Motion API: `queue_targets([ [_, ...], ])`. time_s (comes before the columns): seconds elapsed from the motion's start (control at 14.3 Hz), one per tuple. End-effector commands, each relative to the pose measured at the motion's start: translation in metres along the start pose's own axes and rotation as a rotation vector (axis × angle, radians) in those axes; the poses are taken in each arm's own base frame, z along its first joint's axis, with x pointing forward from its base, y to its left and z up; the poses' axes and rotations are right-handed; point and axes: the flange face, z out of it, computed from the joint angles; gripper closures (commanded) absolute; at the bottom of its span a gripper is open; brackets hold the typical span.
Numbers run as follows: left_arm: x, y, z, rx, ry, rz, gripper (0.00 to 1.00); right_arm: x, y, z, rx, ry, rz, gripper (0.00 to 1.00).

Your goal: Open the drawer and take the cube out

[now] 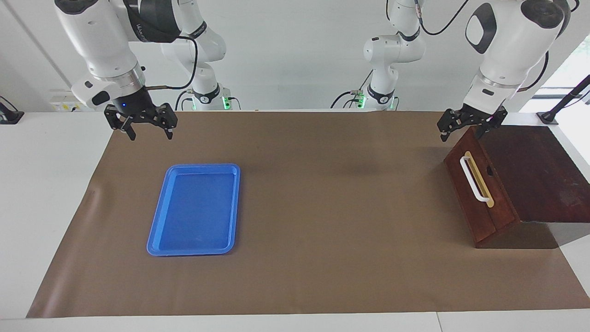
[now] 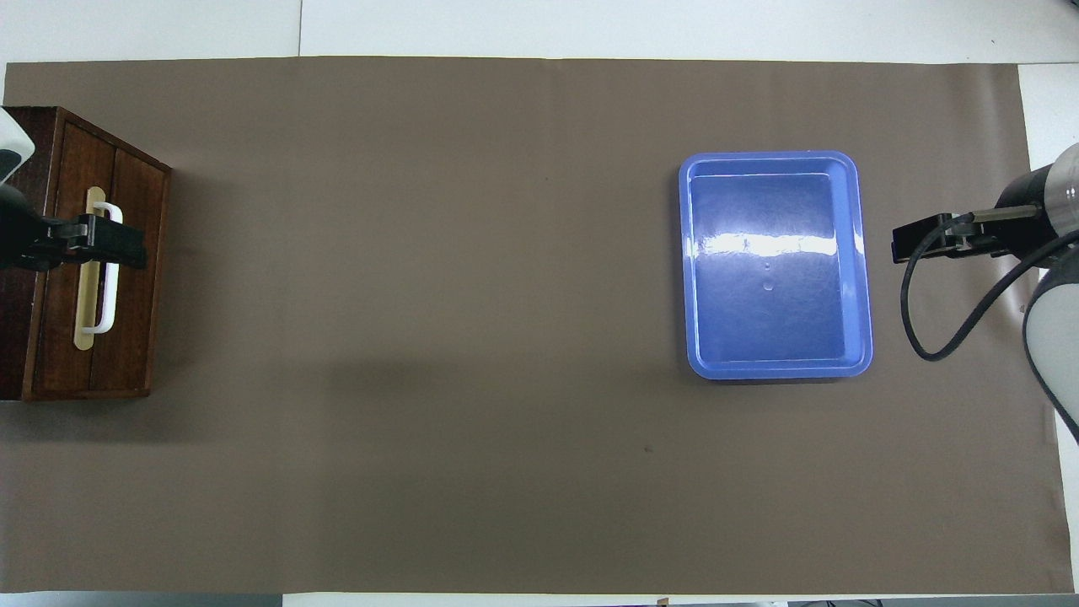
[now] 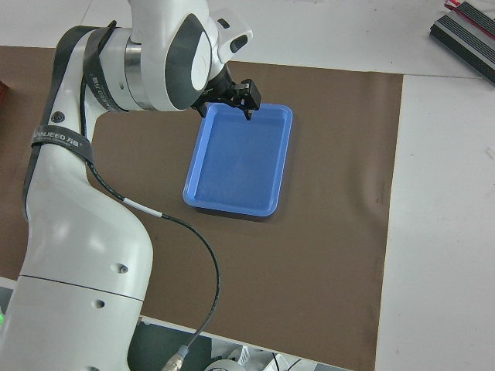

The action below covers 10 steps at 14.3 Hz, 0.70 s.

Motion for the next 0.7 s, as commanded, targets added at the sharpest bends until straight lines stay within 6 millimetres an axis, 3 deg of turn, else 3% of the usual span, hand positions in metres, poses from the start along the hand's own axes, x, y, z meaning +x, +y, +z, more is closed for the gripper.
queue_targets([
  [0.0,0.009,0.004,0.051,0.109,0.022,0.068,0.00,0.007,0.013,0.012,0.021,0.001,0.130,0.00],
  [0.28,0.028,0.015,0.117,0.233,0.007,0.178,0.00,0.020,0.016,0.011,0.024,0.005,0.315,0.00],
  [0.49,0.032,0.006,0.153,0.240,0.025,0.197,0.00,0.028,0.008,0.018,0.047,-0.015,0.531,0.00],
  [0.63,0.028,-0.002,0.163,0.248,0.023,0.196,0.00,0.028,0.004,0.018,0.073,-0.027,0.650,0.00],
])
